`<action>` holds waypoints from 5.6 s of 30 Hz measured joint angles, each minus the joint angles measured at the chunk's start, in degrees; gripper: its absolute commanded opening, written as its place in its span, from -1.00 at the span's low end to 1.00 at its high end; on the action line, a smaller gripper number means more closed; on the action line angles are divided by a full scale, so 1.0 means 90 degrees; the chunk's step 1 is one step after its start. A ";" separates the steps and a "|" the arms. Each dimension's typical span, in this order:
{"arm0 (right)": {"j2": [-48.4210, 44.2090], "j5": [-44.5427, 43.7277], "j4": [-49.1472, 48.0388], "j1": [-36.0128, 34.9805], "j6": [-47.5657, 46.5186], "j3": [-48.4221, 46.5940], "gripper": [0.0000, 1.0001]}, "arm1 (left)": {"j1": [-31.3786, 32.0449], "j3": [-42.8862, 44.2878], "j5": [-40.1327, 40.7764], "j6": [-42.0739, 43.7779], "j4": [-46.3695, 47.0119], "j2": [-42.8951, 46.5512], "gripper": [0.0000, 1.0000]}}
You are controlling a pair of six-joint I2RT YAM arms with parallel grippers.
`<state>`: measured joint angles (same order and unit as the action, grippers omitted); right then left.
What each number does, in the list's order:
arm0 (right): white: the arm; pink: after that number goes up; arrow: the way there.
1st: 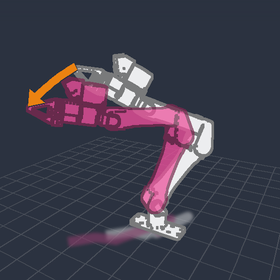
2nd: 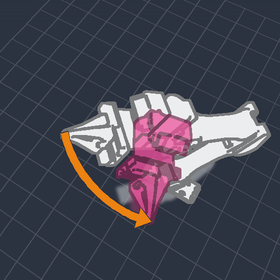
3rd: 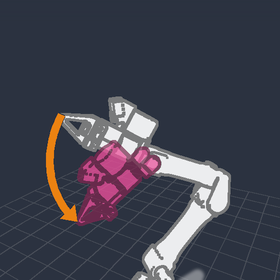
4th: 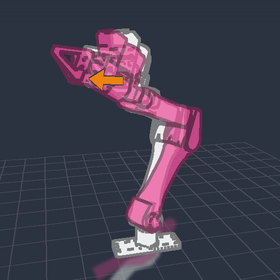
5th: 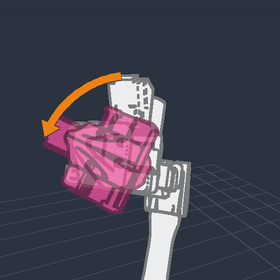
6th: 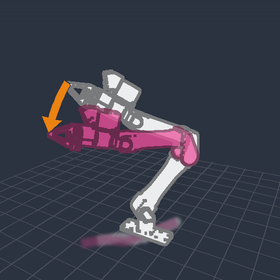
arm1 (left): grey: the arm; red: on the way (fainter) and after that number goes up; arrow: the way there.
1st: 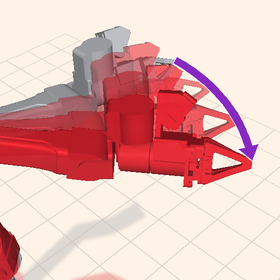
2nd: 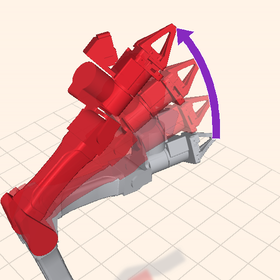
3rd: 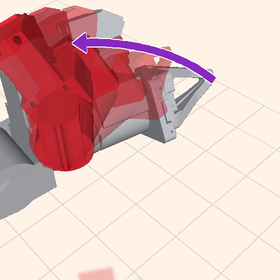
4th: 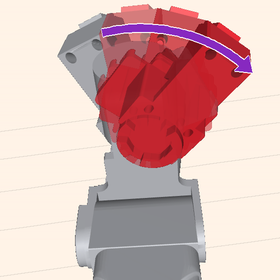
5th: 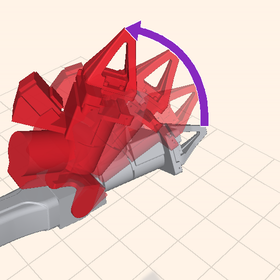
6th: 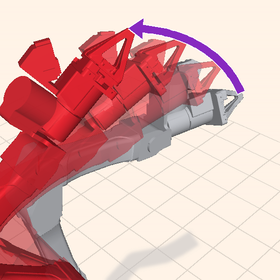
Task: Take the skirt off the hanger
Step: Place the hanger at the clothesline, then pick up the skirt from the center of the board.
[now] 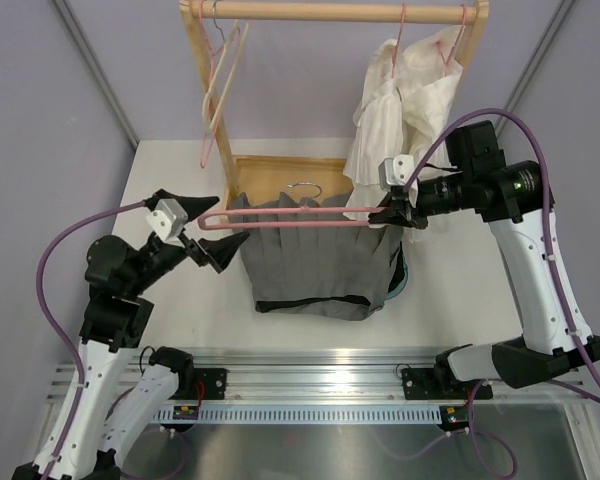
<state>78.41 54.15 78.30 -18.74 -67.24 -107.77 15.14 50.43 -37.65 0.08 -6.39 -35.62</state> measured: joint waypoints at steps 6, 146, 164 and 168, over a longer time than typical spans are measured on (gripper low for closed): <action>0.0019 -0.0335 -0.0007 0.0000 0.1137 0.0002 -1.00 | 0.0000 0.0000 0.1545 0.0002 -0.0092 0.0605 0.98; 0.0937 -0.3674 -0.2841 -0.2079 0.4075 0.0714 -1.00 | -0.0002 -0.1855 0.2329 -0.0658 -0.1523 0.0573 0.98; 0.0648 -0.1472 -0.3385 -0.0923 0.5569 -0.2373 -1.00 | -0.0002 -0.1858 0.2460 -0.0656 -0.1469 0.1105 0.98; 0.0665 -0.1149 -0.3670 -0.0913 0.6059 -0.2441 -1.00 | -0.0002 -0.1858 0.2557 -0.0648 -0.1474 0.1115 0.98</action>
<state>84.40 43.81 45.28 -26.96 -12.71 -129.73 15.11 33.71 -14.63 -5.76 -19.66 -25.58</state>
